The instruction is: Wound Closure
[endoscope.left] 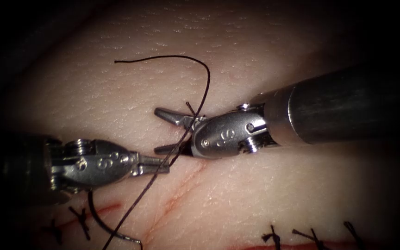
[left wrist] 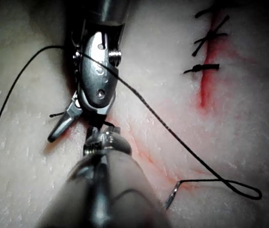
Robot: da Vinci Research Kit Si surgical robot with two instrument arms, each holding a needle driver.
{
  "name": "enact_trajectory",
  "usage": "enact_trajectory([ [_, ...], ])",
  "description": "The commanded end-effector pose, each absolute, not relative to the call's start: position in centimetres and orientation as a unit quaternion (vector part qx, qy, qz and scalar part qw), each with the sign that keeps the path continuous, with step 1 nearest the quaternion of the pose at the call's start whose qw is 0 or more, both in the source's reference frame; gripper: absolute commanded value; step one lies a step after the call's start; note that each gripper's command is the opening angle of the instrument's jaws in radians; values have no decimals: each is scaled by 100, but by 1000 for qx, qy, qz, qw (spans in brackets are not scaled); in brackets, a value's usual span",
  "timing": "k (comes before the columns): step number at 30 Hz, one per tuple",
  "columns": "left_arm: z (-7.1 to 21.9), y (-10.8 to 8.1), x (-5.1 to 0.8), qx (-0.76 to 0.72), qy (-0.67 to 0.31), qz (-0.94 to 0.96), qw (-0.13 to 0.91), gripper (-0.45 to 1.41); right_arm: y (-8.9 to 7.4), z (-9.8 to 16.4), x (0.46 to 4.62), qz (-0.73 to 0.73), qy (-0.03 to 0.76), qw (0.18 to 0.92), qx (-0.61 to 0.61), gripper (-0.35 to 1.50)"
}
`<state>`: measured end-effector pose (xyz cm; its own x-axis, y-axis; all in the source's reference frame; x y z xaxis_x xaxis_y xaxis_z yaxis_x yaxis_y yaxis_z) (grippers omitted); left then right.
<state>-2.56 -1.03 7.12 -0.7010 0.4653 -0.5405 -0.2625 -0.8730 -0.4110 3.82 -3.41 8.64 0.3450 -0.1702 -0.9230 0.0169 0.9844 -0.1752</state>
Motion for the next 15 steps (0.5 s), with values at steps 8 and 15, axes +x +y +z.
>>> enact_trajectory([
  [8, 716, -109, -259, -332, -155, 909, 199, -45, -349, 867, 388, -76, 570, 814, -79, -35],
  [15, 716, -107, -254, -334, -156, 908, 197, -45, -351, 861, 383, -81, 569, 815, -75, -21],
])
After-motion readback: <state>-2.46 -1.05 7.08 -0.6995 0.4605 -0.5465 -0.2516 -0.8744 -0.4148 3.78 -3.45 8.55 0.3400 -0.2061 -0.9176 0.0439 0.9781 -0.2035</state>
